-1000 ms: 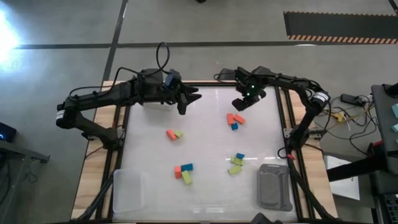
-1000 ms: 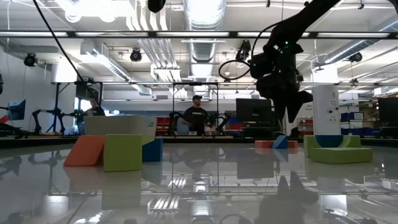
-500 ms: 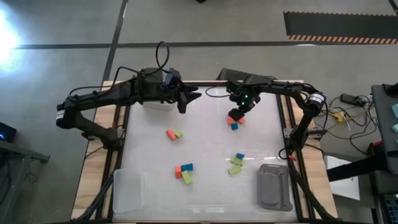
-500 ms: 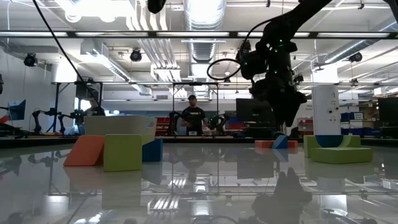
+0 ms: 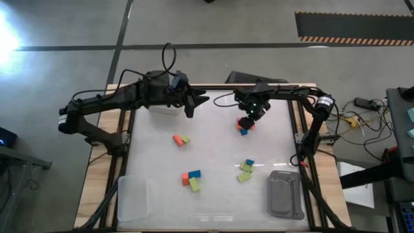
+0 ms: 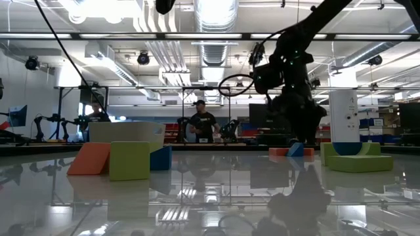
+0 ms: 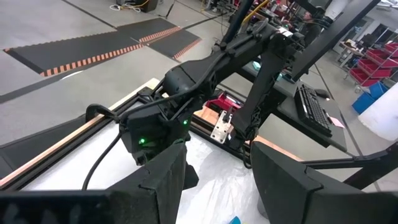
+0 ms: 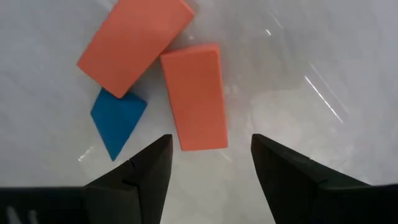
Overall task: Sort & place blocks by color
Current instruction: Put the orange block into the black bin
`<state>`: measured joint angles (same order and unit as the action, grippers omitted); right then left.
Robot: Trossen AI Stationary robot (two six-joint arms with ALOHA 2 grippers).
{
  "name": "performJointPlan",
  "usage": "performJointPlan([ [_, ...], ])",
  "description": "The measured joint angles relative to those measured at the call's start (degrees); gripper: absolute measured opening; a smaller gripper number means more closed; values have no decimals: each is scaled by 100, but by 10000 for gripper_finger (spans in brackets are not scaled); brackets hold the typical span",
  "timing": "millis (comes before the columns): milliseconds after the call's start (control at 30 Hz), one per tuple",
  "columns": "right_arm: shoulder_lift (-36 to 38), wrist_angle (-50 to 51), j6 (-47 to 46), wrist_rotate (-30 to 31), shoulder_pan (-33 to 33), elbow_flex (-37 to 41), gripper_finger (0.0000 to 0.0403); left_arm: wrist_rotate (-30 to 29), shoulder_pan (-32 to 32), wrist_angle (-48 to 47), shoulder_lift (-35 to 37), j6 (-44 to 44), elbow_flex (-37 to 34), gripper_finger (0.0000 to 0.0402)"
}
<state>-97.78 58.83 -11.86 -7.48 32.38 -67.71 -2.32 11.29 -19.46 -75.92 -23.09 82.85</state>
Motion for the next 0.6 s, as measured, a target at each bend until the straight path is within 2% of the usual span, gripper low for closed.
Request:
performJointPlan([
  [467, 15, -723, -167, 16, -254, 639, 209, -7, 0, 0, 0, 0, 0, 166],
  [600, 15, -735, -170, 33, -252, 654, 195, -12, 0, 0, 0, 0, 0, 166],
])
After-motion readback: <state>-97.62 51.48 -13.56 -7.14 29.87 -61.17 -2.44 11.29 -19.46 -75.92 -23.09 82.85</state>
